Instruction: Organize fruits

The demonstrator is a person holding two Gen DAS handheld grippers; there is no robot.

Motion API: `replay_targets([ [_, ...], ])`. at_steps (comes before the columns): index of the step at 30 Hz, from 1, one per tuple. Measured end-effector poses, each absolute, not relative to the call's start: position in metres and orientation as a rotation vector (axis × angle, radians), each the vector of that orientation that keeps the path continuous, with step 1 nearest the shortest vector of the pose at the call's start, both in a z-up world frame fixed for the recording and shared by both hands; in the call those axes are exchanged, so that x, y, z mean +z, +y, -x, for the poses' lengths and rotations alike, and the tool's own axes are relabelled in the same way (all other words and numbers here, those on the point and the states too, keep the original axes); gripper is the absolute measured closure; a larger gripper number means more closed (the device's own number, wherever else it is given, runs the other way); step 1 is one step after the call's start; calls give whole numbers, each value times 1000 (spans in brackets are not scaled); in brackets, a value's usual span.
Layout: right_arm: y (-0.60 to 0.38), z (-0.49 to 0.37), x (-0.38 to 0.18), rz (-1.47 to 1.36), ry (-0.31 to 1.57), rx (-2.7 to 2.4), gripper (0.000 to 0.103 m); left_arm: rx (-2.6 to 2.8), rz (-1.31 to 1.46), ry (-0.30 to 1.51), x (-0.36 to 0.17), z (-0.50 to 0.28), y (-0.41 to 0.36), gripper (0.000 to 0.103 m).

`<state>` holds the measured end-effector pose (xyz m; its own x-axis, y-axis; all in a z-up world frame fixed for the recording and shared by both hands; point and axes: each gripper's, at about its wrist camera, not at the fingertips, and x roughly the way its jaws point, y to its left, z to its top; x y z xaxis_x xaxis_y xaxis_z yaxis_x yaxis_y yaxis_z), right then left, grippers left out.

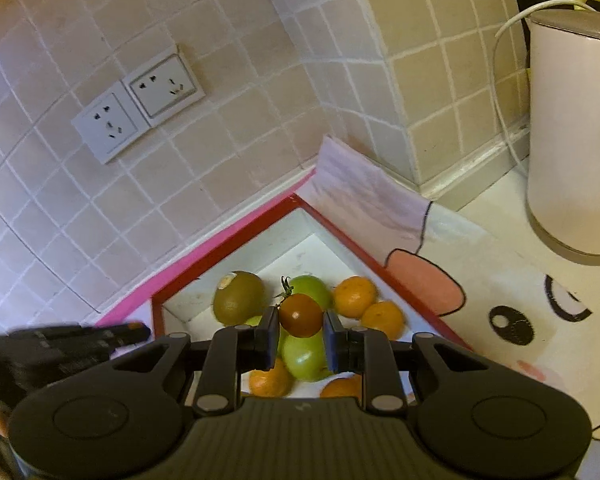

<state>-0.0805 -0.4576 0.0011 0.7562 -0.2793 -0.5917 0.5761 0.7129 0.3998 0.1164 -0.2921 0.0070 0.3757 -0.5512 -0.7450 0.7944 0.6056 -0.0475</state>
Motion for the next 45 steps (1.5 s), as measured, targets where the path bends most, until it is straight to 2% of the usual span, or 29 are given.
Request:
replay_targets([
  [5, -470, 76, -12, -619, 588, -550, 78, -939, -335, 833, 11, -112, -324, 79],
  [14, -490, 64, -39, -666, 682, -574, 76, -941, -411, 913, -20, -105, -356, 78],
  [15, -491, 64, -40, -677, 677, -577, 75, -940, -409, 918, -21, -105, -356, 67],
  [16, -492, 67, -39, -691, 657, -582, 70, -940, -403, 916, -20, -105, -356, 39],
  [17, -493, 69, -38, -708, 636, -582, 57, -943, -395, 905, -18, -104, -354, 29],
  [18, -494, 72, -37, -730, 621, -585, 49, -948, -390, 886, -15, -103, -352, 23],
  [19, -496, 74, -35, -748, 608, -589, 36, -948, -397, 874, -13, -103, -352, 23],
  [20, -497, 76, -33, -754, 592, -591, 34, -944, -410, 874, -12, -103, -353, 23],
  [31, -479, 72, 7, -688, 546, -568, 34, -841, -419, 839, 15, -120, -320, 23],
  [45, -382, -30, 35, -501, 576, -308, 34, -630, -340, 852, 37, -179, -210, 22],
])
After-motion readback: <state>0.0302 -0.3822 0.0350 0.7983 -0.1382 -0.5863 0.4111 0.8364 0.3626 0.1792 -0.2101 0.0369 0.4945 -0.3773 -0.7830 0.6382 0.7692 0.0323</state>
